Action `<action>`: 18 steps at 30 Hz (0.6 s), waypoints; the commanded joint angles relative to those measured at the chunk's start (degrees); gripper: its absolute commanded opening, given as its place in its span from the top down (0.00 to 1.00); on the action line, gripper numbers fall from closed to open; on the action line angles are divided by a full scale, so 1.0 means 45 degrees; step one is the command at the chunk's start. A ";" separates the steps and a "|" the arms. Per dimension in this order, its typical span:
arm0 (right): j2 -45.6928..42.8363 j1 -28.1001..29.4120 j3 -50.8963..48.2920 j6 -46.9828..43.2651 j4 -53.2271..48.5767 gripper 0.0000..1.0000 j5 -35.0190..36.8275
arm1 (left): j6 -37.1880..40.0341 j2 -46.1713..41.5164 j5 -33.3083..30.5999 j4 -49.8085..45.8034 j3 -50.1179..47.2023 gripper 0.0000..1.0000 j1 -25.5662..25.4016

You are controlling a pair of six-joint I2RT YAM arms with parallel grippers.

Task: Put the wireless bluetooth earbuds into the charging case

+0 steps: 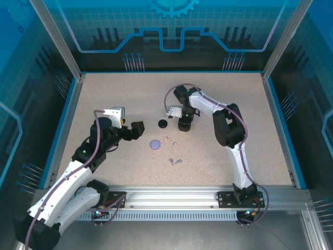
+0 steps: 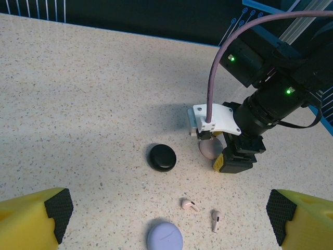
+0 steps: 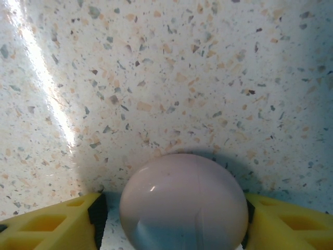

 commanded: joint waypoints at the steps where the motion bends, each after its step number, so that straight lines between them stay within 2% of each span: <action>1: 0.0743 -0.0101 -0.0183 0.0093 0.0064 0.35 -0.0398 | -0.0012 -0.0155 -0.0161 -0.0098 -0.0116 0.01 0.0115; 10: 0.0017 -0.0140 -0.0756 0.0425 0.0947 0.47 -0.0853 | -0.0365 -0.0126 0.0046 0.0058 -0.0376 0.01 0.0115; 18: -0.1458 -0.0301 -0.2092 0.0788 0.1989 0.51 -0.1402 | -0.1971 0.0872 0.1254 0.1341 -0.1206 0.01 0.0206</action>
